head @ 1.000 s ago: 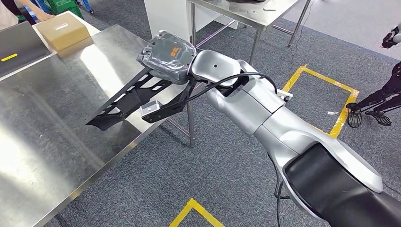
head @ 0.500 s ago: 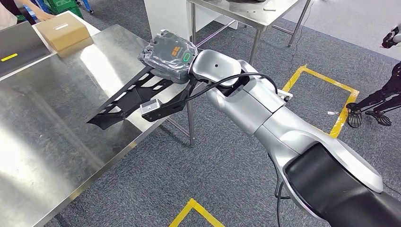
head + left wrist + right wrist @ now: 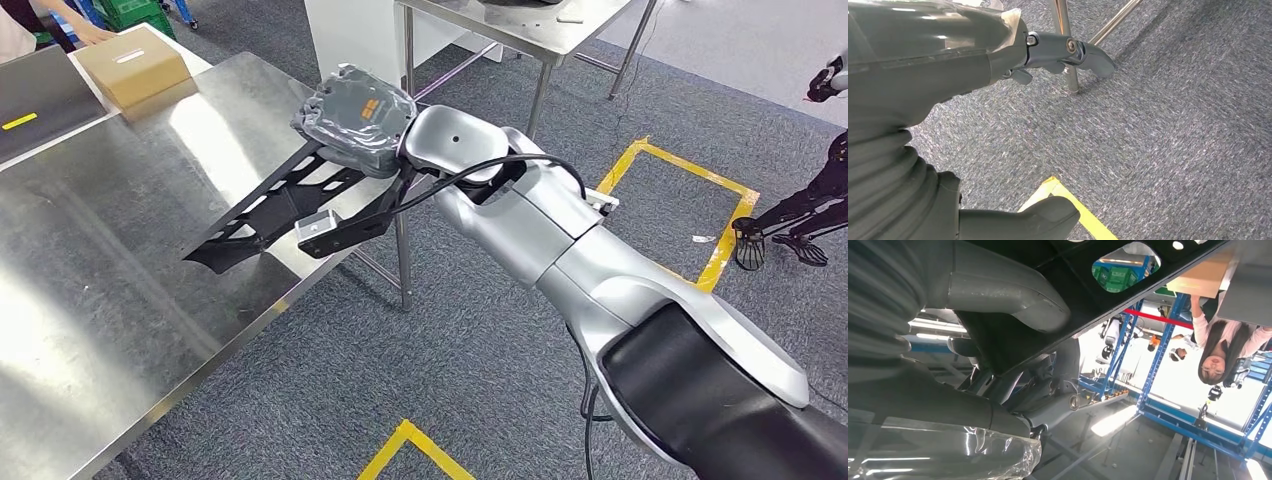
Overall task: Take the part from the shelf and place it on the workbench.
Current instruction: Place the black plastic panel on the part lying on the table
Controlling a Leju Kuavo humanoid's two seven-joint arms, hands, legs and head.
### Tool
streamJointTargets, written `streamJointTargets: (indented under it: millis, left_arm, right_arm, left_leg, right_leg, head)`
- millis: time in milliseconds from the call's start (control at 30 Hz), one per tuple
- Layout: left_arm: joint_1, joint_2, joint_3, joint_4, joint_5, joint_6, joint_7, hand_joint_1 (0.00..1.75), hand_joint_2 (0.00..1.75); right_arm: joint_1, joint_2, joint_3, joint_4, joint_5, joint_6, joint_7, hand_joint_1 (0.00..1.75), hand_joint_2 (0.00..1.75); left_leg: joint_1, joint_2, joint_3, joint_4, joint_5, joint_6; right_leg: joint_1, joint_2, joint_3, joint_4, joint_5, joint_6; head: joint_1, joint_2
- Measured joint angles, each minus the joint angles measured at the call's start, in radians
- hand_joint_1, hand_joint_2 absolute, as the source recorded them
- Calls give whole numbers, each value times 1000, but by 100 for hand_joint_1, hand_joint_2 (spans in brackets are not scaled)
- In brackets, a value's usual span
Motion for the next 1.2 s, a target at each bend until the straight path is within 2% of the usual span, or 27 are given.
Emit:
streamJointTargets:
  millis: [533,900,1000,1200]
  left_arm:
    - [0,0,1,0,-2,-4,7,0,175]
    - [0,0,1,0,-9,-29,59,0,175]
    - [0,1,1,0,-12,-31,64,0,175]
    - [0,2,0,0,-20,-31,70,0,175]
  right_arm:
    - [0,3,8,0,4,2,0,175,175]
    - [0,3,12,0,4,4,0,175,175]
    - [-1,3,13,0,4,6,0,175,175]
    - [-1,3,13,0,3,11,0,175,175]
  left_leg:
    - [0,0,0,0,0,0]
    - [0,0,-1,5,-5,3]
    - [-1,0,-22,49,-26,6]
    - [-2,0,-104,209,-99,14]
  right_leg:
    - [0,0,0,0,0,0]
    - [-1,0,0,3,-2,2]
    - [-2,0,-20,46,-21,5]
    - [-3,1,-97,195,-89,14]
  head:
    - [0,0]
    - [0,0]
    - [0,0]
    - [0,0]
